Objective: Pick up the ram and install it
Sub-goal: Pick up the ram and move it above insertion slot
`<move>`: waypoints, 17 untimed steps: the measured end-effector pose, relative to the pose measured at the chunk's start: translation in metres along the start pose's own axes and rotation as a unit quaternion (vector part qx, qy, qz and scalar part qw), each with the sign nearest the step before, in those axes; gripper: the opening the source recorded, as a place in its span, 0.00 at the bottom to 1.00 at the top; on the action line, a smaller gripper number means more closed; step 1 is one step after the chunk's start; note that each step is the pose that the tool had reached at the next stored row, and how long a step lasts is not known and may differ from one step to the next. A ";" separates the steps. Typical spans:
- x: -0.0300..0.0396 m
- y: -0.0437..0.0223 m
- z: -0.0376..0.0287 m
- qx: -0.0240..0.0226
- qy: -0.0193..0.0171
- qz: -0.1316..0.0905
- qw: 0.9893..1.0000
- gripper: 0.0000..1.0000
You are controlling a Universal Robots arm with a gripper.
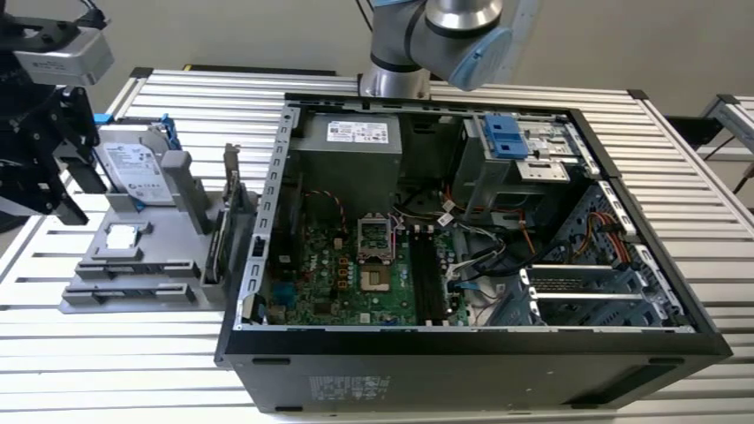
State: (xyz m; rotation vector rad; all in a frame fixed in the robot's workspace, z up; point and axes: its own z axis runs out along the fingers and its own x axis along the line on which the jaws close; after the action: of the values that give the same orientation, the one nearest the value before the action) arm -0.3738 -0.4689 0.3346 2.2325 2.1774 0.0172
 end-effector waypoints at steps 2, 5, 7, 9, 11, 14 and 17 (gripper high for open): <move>0.0000 -0.0001 0.0022 0.000 0.000 0.000 1.000 1.00; 0.0000 -0.0001 0.0051 -0.001 0.000 0.000 1.000 1.00; 0.0001 -0.0002 0.0077 -0.001 0.000 0.000 1.000 1.00; 0.0001 -0.0003 0.0108 -0.001 0.000 0.000 1.000 1.00; 0.0001 -0.0003 0.0139 -0.001 0.000 0.000 1.000 1.00; 0.0001 -0.0004 0.0176 -0.001 0.000 0.000 1.000 1.00; 0.0002 -0.0006 0.0196 -0.001 0.000 0.000 1.000 1.00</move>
State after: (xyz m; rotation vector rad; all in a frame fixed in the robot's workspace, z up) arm -0.3739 -0.4689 0.3150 2.2316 2.1766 0.0189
